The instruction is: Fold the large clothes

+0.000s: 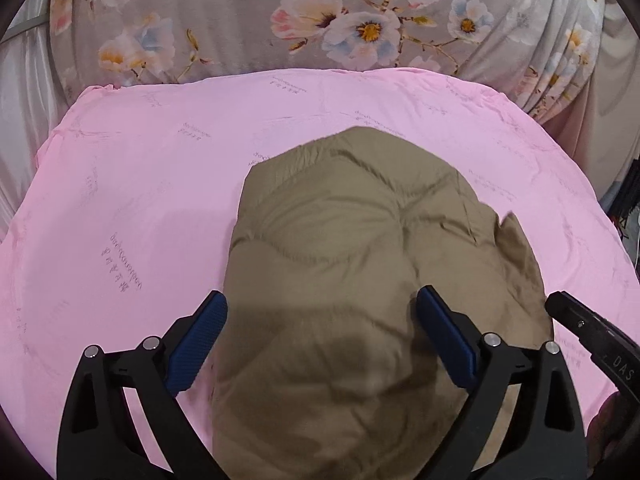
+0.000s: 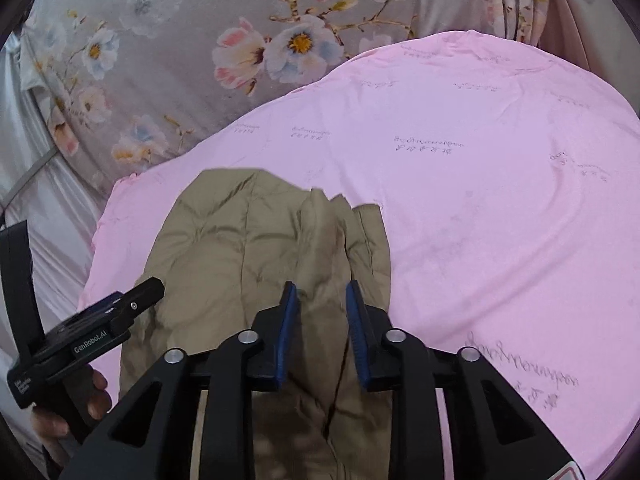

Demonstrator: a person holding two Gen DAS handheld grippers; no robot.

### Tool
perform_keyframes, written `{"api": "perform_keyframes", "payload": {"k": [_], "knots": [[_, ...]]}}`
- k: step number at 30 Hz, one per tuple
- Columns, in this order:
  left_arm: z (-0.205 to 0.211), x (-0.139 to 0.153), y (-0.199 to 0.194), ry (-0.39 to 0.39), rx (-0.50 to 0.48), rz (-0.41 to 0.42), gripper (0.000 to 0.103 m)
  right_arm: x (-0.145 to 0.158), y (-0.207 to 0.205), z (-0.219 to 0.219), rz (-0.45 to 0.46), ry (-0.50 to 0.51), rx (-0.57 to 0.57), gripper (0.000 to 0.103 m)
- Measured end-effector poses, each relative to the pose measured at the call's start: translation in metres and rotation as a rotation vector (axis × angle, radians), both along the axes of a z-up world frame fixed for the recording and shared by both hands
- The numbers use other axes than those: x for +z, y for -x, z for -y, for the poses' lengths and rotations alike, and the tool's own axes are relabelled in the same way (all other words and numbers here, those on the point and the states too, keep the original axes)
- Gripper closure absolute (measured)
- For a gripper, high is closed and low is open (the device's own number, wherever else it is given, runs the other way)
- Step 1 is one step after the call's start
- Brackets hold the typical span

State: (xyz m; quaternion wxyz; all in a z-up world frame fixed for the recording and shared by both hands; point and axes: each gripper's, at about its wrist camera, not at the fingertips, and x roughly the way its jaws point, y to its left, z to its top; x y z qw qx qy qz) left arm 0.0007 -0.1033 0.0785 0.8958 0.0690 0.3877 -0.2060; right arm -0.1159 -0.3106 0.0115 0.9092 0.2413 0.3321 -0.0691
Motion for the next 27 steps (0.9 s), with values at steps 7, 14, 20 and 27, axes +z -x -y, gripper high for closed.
{"api": "perform_keyframes", "payload": {"k": [7, 14, 20, 27], "knots": [[-0.023, -0.013, 0.037, -0.021, -0.045, -0.076, 0.022, -0.010, 0.025, -0.030, -0.058, 0.106, 0.067, 0.102], [-0.020, -0.023, 0.051, -0.065, -0.046, -0.055, 0.026, -0.046, 0.021, -0.035, -0.148, 0.103, 0.081, 0.102], [-0.015, -0.031, 0.052, -0.084, -0.042, -0.032, 0.025, -0.052, 0.020, -0.040, -0.138, 0.135, 0.077, 0.100], [-0.012, -0.035, 0.051, -0.101, -0.038, -0.021, 0.025, -0.056, 0.017, -0.046, -0.128, 0.163, 0.072, 0.097]]}}
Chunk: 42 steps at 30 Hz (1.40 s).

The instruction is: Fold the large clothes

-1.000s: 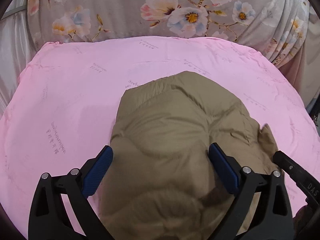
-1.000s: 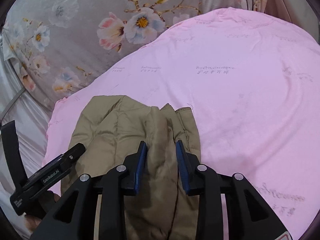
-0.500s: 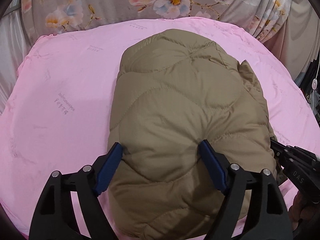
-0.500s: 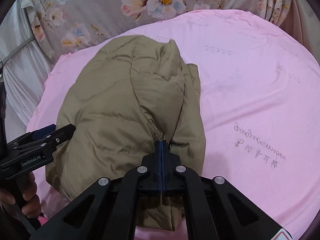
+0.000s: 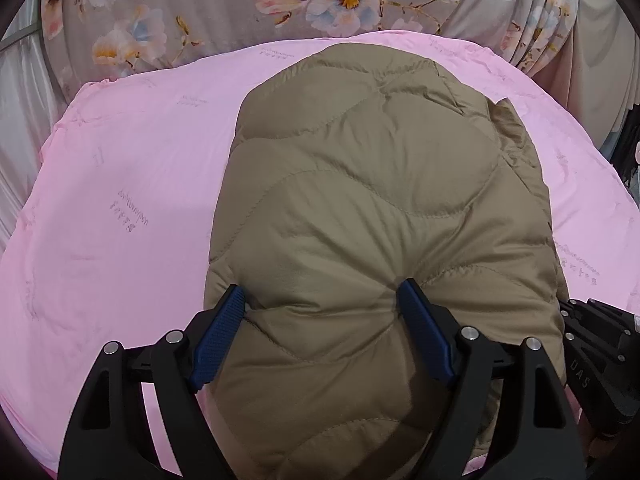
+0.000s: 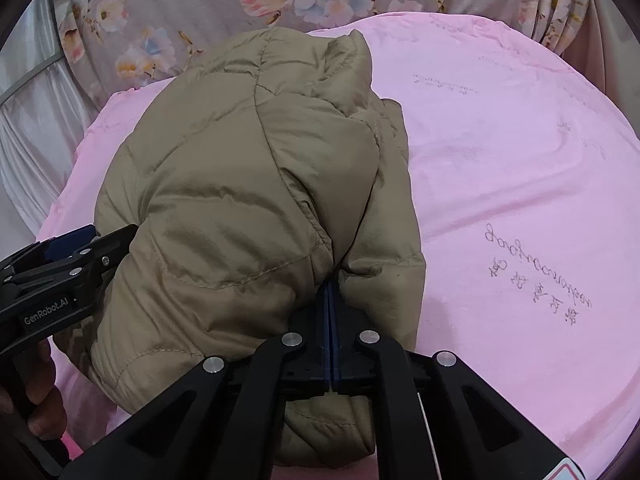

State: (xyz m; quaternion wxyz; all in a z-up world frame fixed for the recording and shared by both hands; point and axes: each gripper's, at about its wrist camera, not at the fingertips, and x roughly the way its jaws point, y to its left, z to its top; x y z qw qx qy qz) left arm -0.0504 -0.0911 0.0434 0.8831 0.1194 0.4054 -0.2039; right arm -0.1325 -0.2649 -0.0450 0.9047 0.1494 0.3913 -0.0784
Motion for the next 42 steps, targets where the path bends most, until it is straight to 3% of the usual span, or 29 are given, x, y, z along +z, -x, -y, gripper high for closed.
{"api": "perform_keyframes", "payload": {"k": [13, 15, 18, 20, 22, 23, 24, 26, 29, 35, 42], "knots": [[0.003, -0.002, 0.001, -0.013, 0.004, 0.014, 0.025, -0.002, -0.002, -0.004, 0.010, 0.002, 0.000, 0.097], [0.003, -0.001, 0.002, -0.011, 0.005, 0.008, 0.025, 0.000, -0.001, 0.000, 0.004, -0.024, 0.003, 0.097], [-0.004, 0.006, 0.001, 0.002, -0.002, -0.022, 0.026, 0.011, 0.002, 0.018, -0.008, -0.141, -0.007, 0.097], [-0.014, 0.016, -0.003, 0.039, -0.003, -0.049, 0.026, 0.025, 0.008, 0.033, 0.030, -0.200, -0.017, 0.097], [-0.029, 0.030, -0.012, 0.108, 0.005, -0.055, 0.025, 0.040, 0.011, 0.045, 0.070, -0.191, -0.040, 0.095], [-0.035, 0.036, -0.019, 0.133, 0.008, -0.060, 0.023, 0.049, 0.012, 0.053, 0.095, -0.193, -0.049, 0.088], [-0.041, 0.041, -0.028, 0.168, 0.007, -0.072, 0.021, 0.054, 0.011, 0.060, 0.114, -0.206, -0.053, 0.066], [-0.053, 0.045, -0.051, 0.241, 0.022, -0.113, 0.012, 0.060, 0.008, 0.076, 0.152, -0.252, -0.076, 0.035], [-0.061, 0.040, -0.083, 0.296, 0.046, -0.166, 0.010, 0.060, -0.007, 0.096, 0.160, -0.353, -0.065, 0.032], [-0.069, 0.005, -0.129, 0.440, 0.070, -0.394, 0.010, 0.034, -0.038, 0.118, 0.104, -0.527, -0.092, 0.030], [-0.050, -0.009, -0.124, 0.485, 0.001, -0.454, 0.005, 0.002, -0.054, 0.121, 0.055, -0.721, -0.061, 0.029]]}}
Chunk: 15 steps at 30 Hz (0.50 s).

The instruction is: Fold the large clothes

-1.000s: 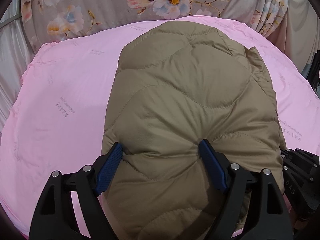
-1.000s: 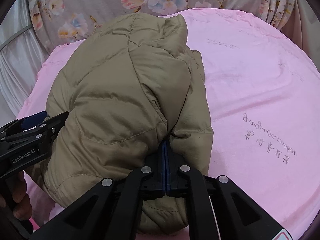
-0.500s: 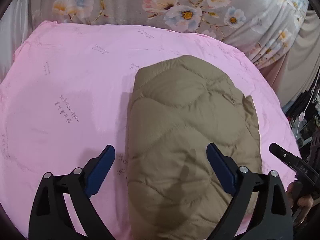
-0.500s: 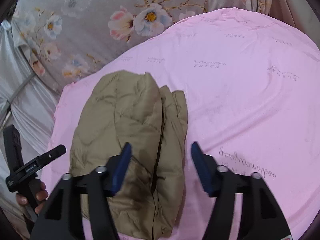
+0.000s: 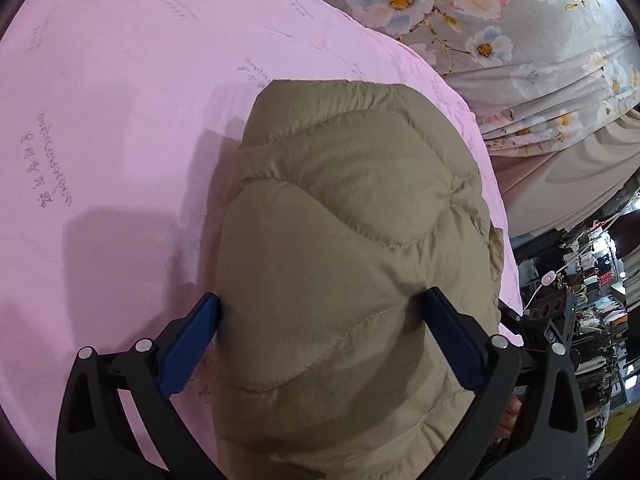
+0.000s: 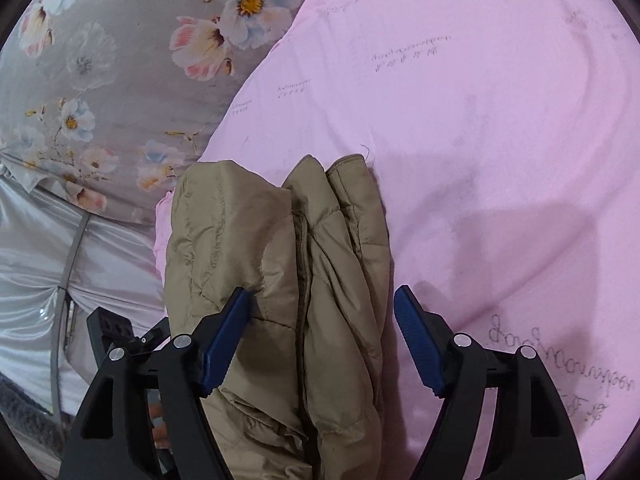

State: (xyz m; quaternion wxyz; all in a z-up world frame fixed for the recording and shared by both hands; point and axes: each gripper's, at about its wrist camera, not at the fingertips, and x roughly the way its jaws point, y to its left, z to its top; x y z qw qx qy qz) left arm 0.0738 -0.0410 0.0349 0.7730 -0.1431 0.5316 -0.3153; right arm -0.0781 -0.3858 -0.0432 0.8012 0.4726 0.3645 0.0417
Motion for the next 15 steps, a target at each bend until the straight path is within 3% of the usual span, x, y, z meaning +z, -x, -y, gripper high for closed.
{"api": "perform_keyframes", "payload": {"k": [6, 15], "knots": [[0.008, -0.004, 0.000, -0.015, 0.001, 0.020, 0.005, -0.024, -0.006, -0.004, 0.012, -0.147, 0.023, 0.028], [0.012, -0.011, -0.001, 0.000, 0.016, 0.042, 0.005, -0.022, -0.013, -0.017, 0.044, -0.074, 0.025, 0.028]]}}
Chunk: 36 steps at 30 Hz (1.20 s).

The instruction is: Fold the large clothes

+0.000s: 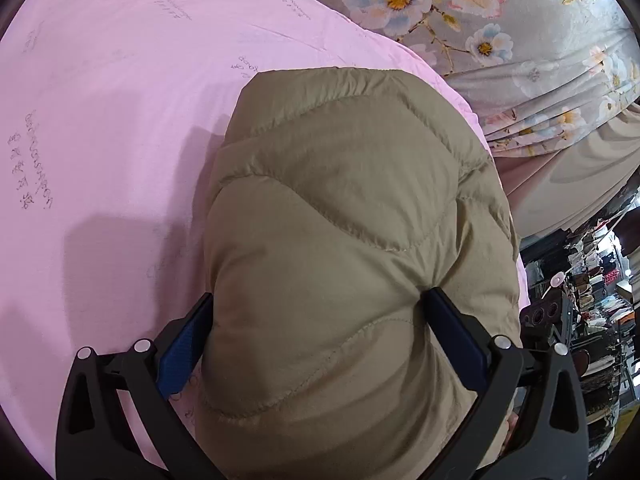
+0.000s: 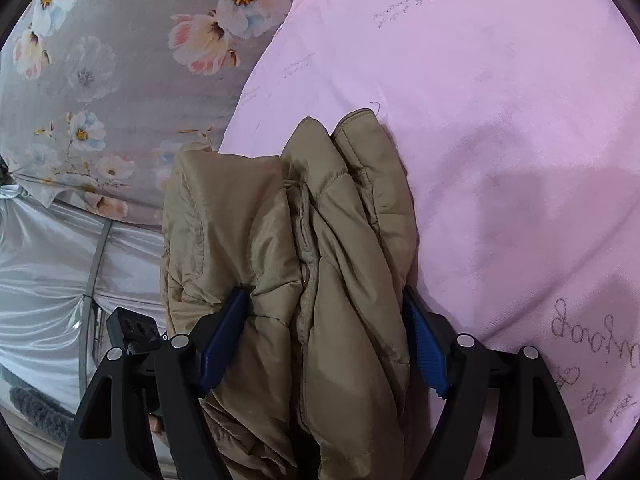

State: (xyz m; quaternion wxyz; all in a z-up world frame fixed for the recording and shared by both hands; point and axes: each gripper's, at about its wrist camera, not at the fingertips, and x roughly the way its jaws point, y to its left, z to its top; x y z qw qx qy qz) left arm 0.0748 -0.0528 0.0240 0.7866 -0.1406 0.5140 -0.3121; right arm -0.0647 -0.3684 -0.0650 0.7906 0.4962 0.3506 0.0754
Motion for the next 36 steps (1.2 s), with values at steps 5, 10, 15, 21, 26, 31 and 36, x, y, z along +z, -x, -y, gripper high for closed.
{"api": "perform_keyframes", "payload": {"k": [5, 10, 15, 21, 26, 31, 36], "knots": [[-0.003, -0.004, 0.003, 0.020, 0.008, 0.027, 0.005, 0.004, -0.002, -0.011, 0.022, 0.057, -0.004, 0.029], [-0.006, -0.003, 0.009, 0.034, 0.009, 0.060, 0.005, 0.005, -0.007, -0.013, 0.046, 0.049, 0.028, 0.041], [-0.002, 0.018, 0.025, 0.022, -0.007, 0.165, 0.023, 0.033, -0.003, -0.025, 0.097, 0.166, 0.040, 0.072], [-0.002, 0.071, 0.038, 0.040, -0.043, 0.347, 0.037, 0.072, -0.002, -0.039, 0.182, 0.298, 0.016, 0.078], [-0.003, 0.120, 0.036, 0.043, -0.051, 0.496, 0.037, 0.116, -0.020, -0.045, 0.286, 0.398, 0.003, 0.079], [-0.007, 0.156, 0.018, 0.045, -0.019, 0.606, 0.037, 0.155, -0.050, -0.049, 0.375, 0.457, 0.006, 0.079], [-0.020, 0.186, -0.006, 0.064, 0.024, 0.700, 0.037, 0.189, -0.085, -0.060, 0.457, 0.501, 0.017, 0.079]]}}
